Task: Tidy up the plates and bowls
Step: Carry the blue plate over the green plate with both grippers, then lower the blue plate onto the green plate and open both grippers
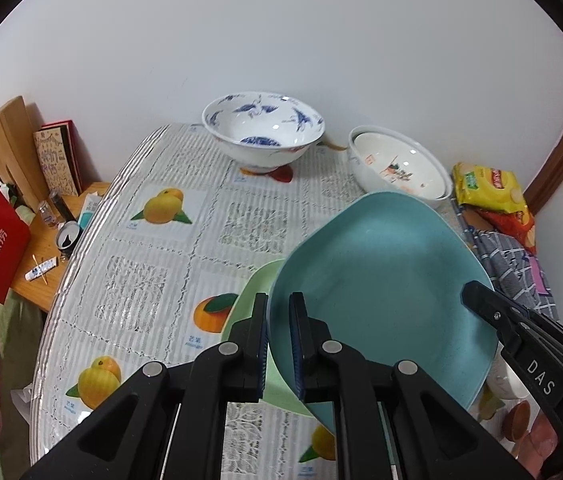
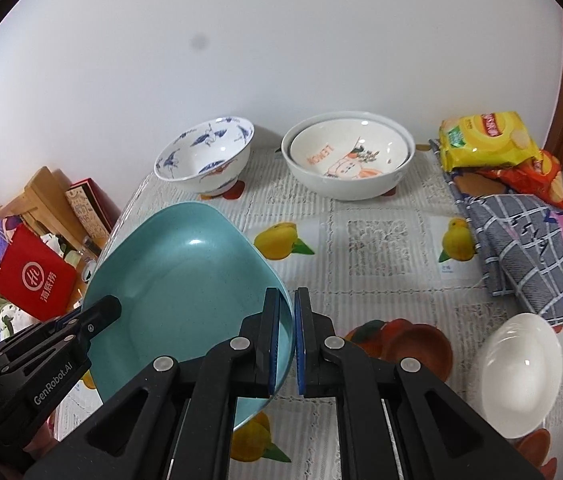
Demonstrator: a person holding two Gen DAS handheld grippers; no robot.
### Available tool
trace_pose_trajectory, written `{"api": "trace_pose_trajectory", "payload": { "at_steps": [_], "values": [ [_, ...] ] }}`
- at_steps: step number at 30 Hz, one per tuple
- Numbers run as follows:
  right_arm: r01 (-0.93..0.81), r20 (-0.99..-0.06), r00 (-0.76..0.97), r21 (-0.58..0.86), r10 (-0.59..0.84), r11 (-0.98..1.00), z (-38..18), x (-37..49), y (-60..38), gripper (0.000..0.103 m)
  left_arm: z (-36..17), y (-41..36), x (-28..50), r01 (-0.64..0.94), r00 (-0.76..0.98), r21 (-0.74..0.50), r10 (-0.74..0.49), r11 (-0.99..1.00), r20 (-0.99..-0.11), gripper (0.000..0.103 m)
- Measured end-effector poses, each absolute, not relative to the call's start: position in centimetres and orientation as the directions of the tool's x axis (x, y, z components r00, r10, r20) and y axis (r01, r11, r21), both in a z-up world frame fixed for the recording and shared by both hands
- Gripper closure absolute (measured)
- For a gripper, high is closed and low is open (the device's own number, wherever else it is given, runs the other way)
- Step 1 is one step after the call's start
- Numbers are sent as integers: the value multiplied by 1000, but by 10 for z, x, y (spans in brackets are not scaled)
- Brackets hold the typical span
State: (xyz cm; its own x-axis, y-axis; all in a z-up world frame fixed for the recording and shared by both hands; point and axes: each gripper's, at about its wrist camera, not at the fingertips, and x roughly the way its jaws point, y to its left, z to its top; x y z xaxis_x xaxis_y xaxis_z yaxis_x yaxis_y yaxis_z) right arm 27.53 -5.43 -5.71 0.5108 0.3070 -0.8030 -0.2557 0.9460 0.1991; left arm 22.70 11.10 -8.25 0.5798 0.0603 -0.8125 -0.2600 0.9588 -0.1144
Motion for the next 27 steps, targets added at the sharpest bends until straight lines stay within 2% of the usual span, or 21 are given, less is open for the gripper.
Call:
{"api": "trace_pose_trajectory", "payload": {
  "at_steps": [14,24,27],
  "values": [
    [-289,-867,380,219,322,932,-128,282,-21,95,-142,142,227,-319,461,-93,68,943,-885,93],
    [-304,-884,357,194,301,933,-147,298,-10,93,-157,143,234,-321,440,-87,68,943,-895,93],
    [-304,-880,371,186,296,934,-147,301,-8,89,-160,144,237,-325,434,-97,57,941,-899,93]
  ]
}}
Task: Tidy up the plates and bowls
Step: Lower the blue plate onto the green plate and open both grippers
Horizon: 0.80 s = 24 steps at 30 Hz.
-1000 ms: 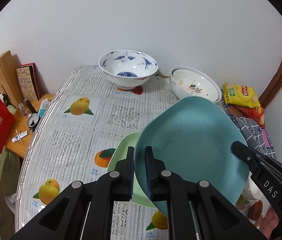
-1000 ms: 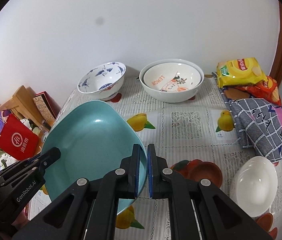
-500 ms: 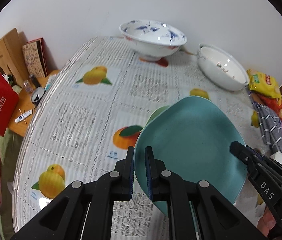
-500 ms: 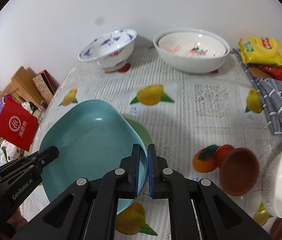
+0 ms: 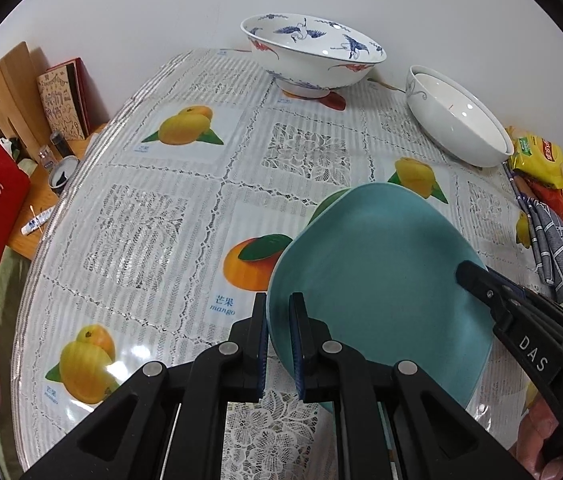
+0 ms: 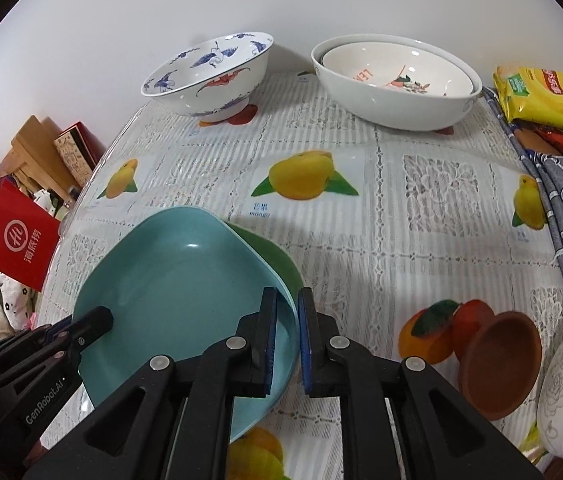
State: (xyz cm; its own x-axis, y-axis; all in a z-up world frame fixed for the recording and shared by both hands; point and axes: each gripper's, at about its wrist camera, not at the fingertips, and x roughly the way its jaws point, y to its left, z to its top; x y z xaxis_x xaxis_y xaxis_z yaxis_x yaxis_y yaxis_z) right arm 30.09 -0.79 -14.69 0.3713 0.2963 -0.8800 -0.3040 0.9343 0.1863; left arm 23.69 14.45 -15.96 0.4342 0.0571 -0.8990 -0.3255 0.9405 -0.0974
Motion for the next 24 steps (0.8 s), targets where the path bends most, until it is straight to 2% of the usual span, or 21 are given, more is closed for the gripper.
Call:
{"api": "trace_pose_trajectory", "payload": {
  "at_steps": [5,13,16,18,20,24],
  "values": [
    [-310,-871,371,210,322,927,-143,295,-14,85,-162,146,236,-327,443,-109,50,939,-895,93],
    [-312,-892,339,193,299,930,-150,276,-14,85,-162,144,231,-308,461,-124,34,943,-887,90],
    [-288,-891,354,187,285,939,-154,279,-13,90,-159,144,228,-278,471,-137,11,951,-882,85],
    [-283,-888,369,172,273,943,-154,282,-11,92,-156,143,226,-266,480,-137,8,954,-877,70],
    [-283,-888,379,156,260,946,-155,287,-8,94,-152,143,225,-256,487,-122,19,959,-873,62],
    [-286,-877,391,172,279,943,-147,289,-8,92,-146,144,222,-248,498,-116,24,962,-867,59]
  ]
}}
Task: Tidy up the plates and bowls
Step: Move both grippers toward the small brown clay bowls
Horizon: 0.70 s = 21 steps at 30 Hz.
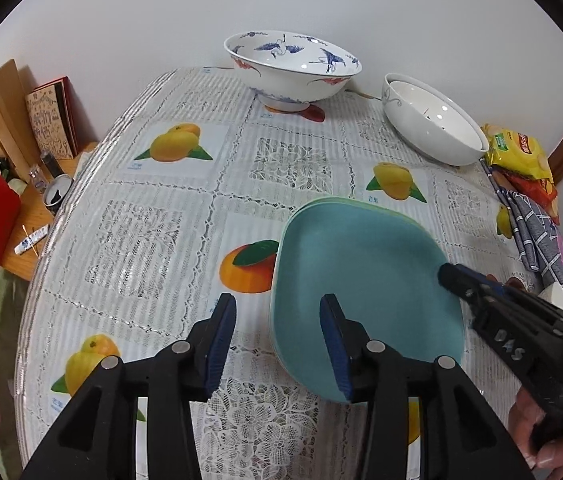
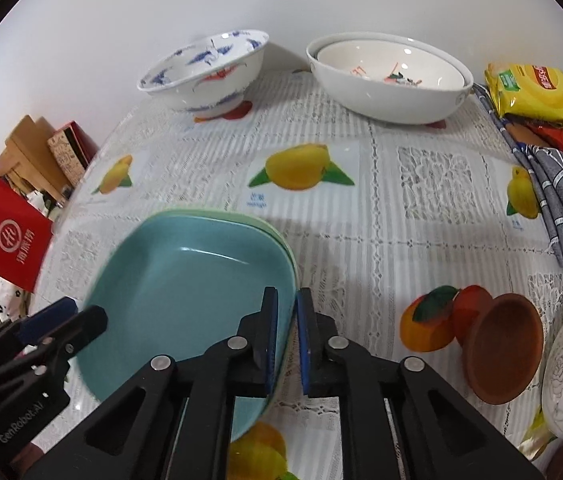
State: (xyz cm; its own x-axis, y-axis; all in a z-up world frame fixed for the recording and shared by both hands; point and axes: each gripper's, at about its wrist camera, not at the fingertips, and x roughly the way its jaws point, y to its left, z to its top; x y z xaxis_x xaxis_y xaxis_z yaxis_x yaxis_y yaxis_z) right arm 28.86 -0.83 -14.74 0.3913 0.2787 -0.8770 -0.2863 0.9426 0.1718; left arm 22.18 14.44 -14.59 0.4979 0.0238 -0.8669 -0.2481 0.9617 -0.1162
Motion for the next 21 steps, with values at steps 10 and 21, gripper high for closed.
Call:
{"api": "trace_pose_trajectory", "payload": {
  "at_steps": [10,21],
  "values": [
    [-291,-841,474,131,262,948,-107,252,-48,68,-128,130,203,-240,512,-110,29,964,-858,59],
    [-91,-783,616,33,82,995,-67,185,-190,50,-92,47,177,-117,563,-87,-6,989,-827,57]
  ]
}}
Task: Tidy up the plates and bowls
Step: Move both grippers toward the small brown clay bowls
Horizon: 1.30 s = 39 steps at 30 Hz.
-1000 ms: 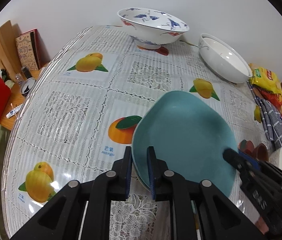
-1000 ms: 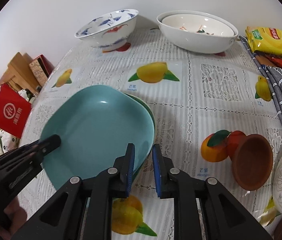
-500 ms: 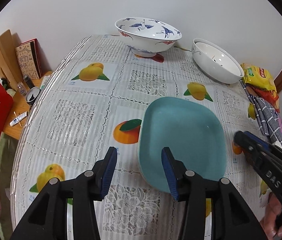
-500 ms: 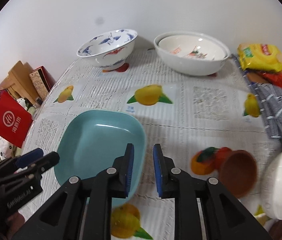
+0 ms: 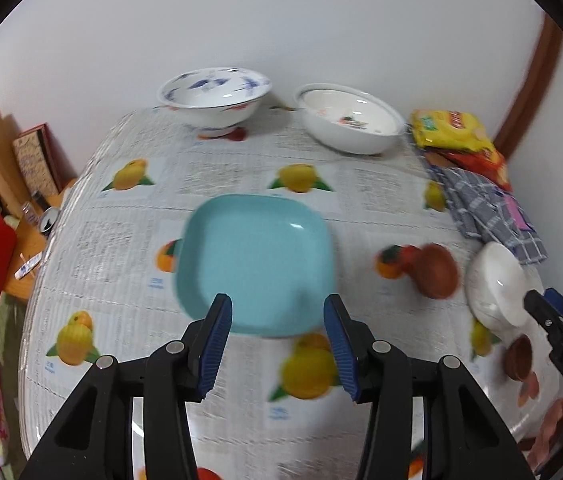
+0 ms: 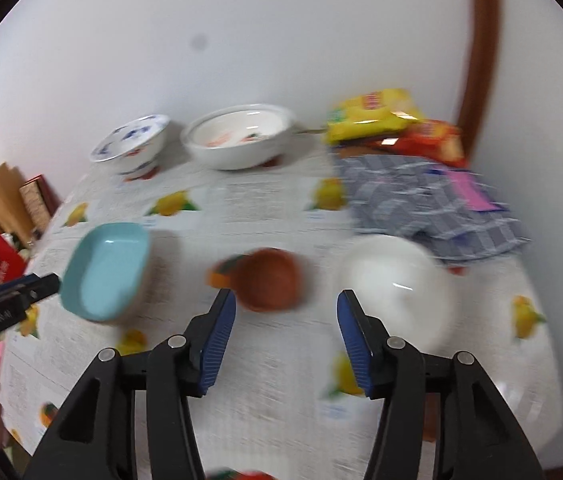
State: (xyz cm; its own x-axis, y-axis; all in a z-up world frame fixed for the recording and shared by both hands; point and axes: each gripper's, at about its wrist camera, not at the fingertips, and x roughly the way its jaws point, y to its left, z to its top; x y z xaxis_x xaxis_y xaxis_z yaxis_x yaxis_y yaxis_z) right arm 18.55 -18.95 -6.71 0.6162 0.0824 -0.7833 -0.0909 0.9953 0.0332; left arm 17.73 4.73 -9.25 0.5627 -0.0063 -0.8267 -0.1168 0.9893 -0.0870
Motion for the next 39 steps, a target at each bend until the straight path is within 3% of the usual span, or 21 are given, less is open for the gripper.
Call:
{"api": "trace_pose_trajectory", "payload": {
  "at_steps": [6,13,21,32,39],
  "values": [
    [43,-765,644,30,-5,999,-58,150,-271,49,-86,-3,166,-57,570,-98,-48,994,-820,57],
    [89,-811,585,29,-28,996,-80,123,-327,49,-93,-51,163,-8,564,-94,-73,996,-822,57],
    [83,-862,506,69,18,994,-125,121,-341,49,-108,-73,176,3,549,-59,-51,998,-834,57],
    [114,-866,494,151,76,982,-163,140,-347,50,-134,-83,217,-8,520,-67,-53,998,-852,57],
    [136,-863,498,166,77,977,-175,142,-356,56,-155,-91,246,-4,499,-87,-73,996,-863,57]
  ]
}}
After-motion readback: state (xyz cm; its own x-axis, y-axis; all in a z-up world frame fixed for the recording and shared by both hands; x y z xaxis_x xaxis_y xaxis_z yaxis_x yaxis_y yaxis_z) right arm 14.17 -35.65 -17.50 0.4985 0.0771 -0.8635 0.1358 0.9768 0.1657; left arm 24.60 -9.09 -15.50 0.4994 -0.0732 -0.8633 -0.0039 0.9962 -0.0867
